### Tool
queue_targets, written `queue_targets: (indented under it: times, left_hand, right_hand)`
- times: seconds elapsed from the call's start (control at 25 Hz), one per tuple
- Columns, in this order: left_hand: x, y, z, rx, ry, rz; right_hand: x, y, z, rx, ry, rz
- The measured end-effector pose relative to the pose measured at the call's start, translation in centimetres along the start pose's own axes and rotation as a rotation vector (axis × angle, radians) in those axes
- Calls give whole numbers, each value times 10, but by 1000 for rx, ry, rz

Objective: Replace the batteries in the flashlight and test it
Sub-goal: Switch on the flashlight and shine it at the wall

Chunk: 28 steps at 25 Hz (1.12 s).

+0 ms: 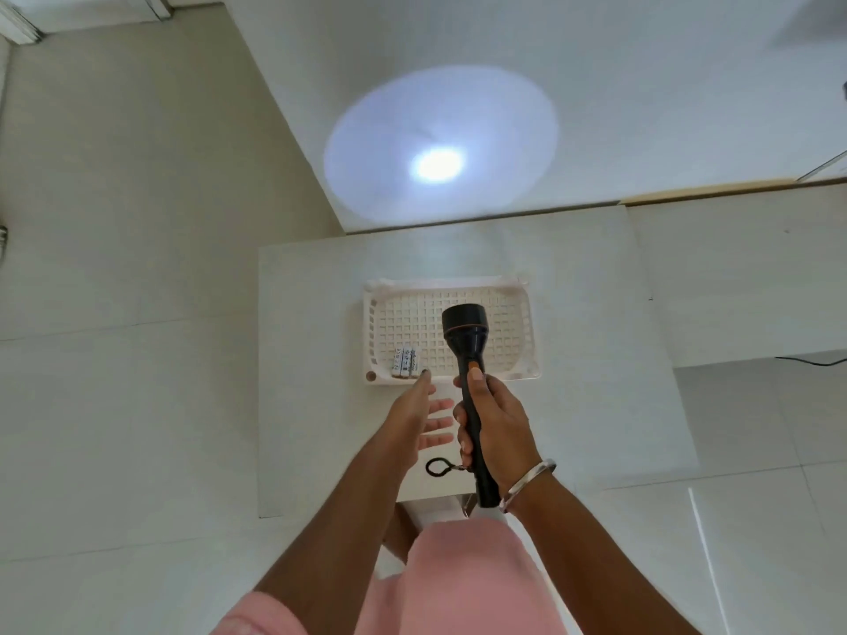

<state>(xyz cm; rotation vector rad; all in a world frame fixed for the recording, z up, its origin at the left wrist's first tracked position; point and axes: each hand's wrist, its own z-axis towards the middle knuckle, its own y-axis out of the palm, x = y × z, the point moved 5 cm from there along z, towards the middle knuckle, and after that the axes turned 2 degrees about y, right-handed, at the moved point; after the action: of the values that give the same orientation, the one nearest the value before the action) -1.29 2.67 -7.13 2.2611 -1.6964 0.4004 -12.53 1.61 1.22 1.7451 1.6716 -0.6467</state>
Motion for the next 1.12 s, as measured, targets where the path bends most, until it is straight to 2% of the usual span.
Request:
queue_targets:
  times: [0.32, 0.64, 0.84, 1.12]
  left_hand:
    - [64, 2, -111, -25, 255, 20]
    - [73, 10, -154, -84, 234, -43]
    - [87, 16, -166, -106, 290, -21]
    - [93, 23, -169, -87, 292, -34]
  right_hand:
    - [-31, 31, -59, 58, 117, -49]
    - [-50, 39, -83, -21, 197, -1]
    - [-63, 35, -87, 56, 27, -26]
    - [-69, 31, -79, 75, 76, -92]
